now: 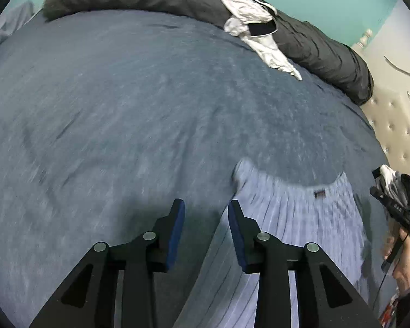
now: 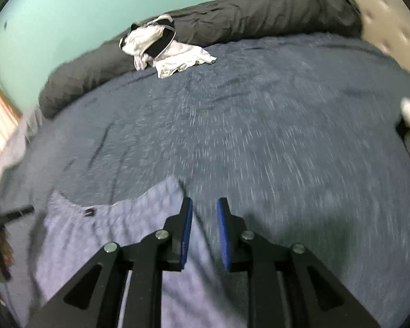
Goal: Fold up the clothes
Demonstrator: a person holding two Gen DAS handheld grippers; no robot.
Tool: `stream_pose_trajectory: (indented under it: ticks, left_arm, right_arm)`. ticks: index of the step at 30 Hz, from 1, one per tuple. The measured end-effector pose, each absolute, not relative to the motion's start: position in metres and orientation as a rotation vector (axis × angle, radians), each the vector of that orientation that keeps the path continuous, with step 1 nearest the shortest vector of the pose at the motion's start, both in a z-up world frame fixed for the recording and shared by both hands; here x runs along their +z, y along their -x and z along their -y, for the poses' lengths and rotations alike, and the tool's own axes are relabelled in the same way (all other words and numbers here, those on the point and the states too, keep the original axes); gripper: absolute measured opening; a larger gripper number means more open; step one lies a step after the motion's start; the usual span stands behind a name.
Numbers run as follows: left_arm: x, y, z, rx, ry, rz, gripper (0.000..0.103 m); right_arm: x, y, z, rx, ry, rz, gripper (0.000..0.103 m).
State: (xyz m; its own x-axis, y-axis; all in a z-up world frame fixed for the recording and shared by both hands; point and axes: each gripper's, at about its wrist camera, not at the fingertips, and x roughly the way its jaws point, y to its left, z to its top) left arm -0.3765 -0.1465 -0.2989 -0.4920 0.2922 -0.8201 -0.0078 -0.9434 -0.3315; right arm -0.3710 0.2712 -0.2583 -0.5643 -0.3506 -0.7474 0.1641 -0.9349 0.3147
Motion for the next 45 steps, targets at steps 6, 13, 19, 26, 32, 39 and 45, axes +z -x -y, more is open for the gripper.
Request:
stream_pose_trajectory:
  ticks: [6, 13, 19, 26, 32, 39, 45]
  left_arm:
    - [-0.312, 0.318, 0.167, 2.513, 1.517, 0.541, 0.041]
    - [-0.323, 0.263, 0.174, 2.494, 1.542, 0.622, 0.042]
    - [-0.336, 0.226, 0.161, 2.475, 1.565, 0.665, 0.042]
    - [-0.354, 0.203, 0.126, 2.414, 1.577, 0.724, 0.042]
    - [-0.351, 0.199, 0.108, 2.408, 1.561, 0.775, 0.041]
    - [-0.353, 0.197, 0.086, 2.388, 1.561, 0.787, 0.041]
    - [-0.362, 0.199, 0.077, 2.372, 1.565, 0.831, 0.037]
  right_arm:
    - [-0.254, 0.303, -0.278, -2.468, -1.245, 0.482, 0.026]
    - [-0.261, 0.242, -0.271, -2.427, -1.223, 0.566, 0.027]
    - [-0.27, 0.209, -0.267, -2.421, -1.218, 0.579, 0.027]
    - [-0.277, 0.193, -0.266, -2.385, -1.181, 0.625, 0.028]
    - [-0.284, 0.193, -0.273, -2.382, -1.174, 0.674, 0.029]
    - [-0.286, 0.193, -0.275, -2.357, -1.177, 0.693, 0.03]
    - [-0.283, 0.192, -0.279, -2.354, -1.157, 0.719, 0.03]
